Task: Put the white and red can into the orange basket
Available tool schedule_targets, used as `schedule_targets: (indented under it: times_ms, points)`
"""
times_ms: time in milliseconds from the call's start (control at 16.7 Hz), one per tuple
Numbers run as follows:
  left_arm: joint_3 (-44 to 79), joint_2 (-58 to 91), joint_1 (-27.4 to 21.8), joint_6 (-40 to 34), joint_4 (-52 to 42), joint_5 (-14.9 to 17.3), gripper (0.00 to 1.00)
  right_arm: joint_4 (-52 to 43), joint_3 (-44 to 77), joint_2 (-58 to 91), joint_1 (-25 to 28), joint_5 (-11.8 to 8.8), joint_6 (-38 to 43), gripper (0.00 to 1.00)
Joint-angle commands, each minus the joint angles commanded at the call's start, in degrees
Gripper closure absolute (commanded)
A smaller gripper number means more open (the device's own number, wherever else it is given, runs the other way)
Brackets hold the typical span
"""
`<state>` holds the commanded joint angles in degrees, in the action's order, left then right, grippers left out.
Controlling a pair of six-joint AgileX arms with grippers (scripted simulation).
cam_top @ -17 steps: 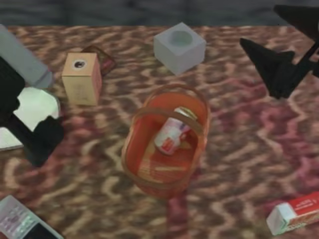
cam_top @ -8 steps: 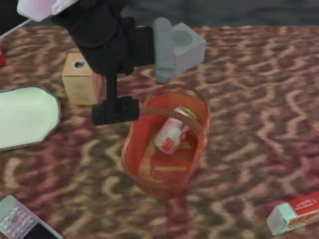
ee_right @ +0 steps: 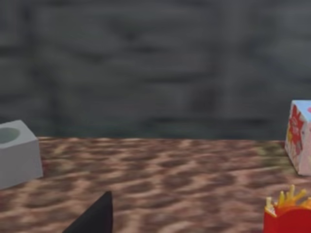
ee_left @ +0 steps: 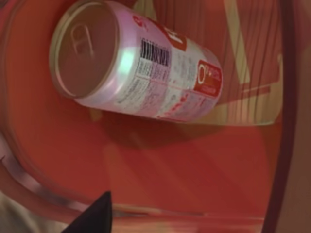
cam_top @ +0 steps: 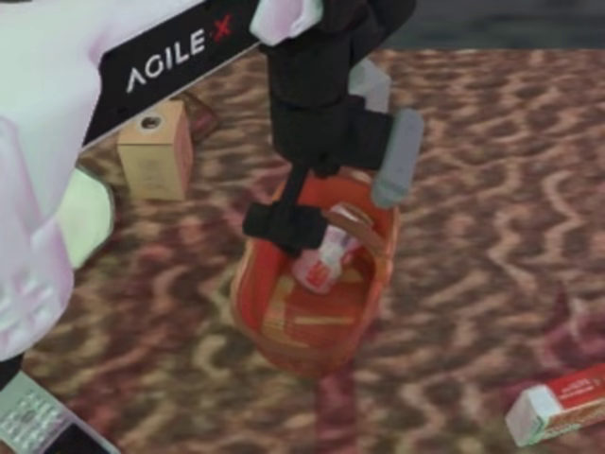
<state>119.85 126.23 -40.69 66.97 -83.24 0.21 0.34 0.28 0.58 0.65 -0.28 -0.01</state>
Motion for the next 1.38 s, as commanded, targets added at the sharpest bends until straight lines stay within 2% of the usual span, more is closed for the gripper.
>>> schedule_targets:
  times_ms: [420,960,1380]
  points:
    - [0.2,0.5,0.1,0.3,0.0,0.0,0.00,-0.3,-0.3,-0.6,-0.1,0.3,0.0,0.00]
    - [-4.7,0.1,-0.1,0.4,4.5,-0.1,0.00,-0.3,-0.3,-0.6,-0.1,0.3,0.0,0.00]
    - [-4.7,0.1,-0.1,0.4,4.5,-0.1,0.53,-0.3,-0.3,-0.6,-0.1,0.3,0.0,0.00]
